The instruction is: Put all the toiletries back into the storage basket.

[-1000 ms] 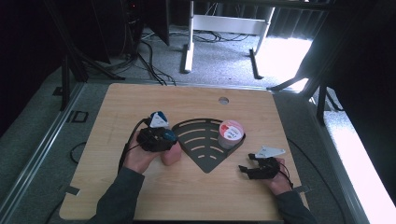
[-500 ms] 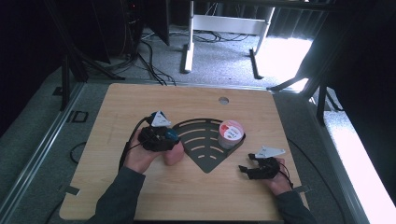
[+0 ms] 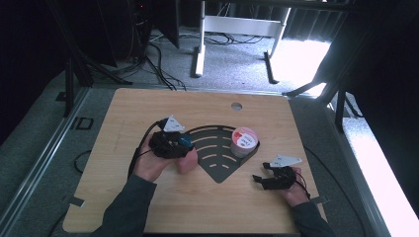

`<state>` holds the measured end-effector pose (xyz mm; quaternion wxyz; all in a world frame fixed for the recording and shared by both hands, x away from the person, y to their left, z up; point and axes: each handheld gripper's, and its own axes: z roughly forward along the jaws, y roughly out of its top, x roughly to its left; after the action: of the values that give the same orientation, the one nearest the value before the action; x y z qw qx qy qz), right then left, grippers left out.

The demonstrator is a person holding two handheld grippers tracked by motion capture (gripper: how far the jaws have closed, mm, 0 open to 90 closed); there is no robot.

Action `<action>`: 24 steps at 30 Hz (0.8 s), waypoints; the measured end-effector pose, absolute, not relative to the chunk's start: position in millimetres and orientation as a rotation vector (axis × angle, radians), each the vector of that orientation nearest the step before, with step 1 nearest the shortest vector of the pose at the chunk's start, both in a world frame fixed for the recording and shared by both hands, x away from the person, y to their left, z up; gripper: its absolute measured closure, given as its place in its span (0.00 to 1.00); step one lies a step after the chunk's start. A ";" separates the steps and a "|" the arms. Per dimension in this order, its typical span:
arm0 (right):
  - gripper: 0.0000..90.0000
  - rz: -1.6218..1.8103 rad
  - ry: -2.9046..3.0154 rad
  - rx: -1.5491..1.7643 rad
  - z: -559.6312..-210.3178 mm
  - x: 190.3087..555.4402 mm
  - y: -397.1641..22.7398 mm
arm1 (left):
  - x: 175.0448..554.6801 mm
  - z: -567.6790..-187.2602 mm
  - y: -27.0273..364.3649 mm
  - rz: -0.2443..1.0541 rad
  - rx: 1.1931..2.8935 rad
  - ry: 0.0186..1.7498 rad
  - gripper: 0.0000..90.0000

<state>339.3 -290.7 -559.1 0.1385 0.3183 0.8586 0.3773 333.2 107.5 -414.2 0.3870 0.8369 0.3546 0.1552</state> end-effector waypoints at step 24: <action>0.32 1.090 2.484 0.918 -559.0 339.5 -290.9 | 338.4 -399.6 97.2 0.394 2.138 0.874 0.59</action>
<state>339.5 -290.9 -559.0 0.1384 0.3176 0.8589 0.3771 338.4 97.2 -399.6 0.3888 0.8407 0.3436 0.1549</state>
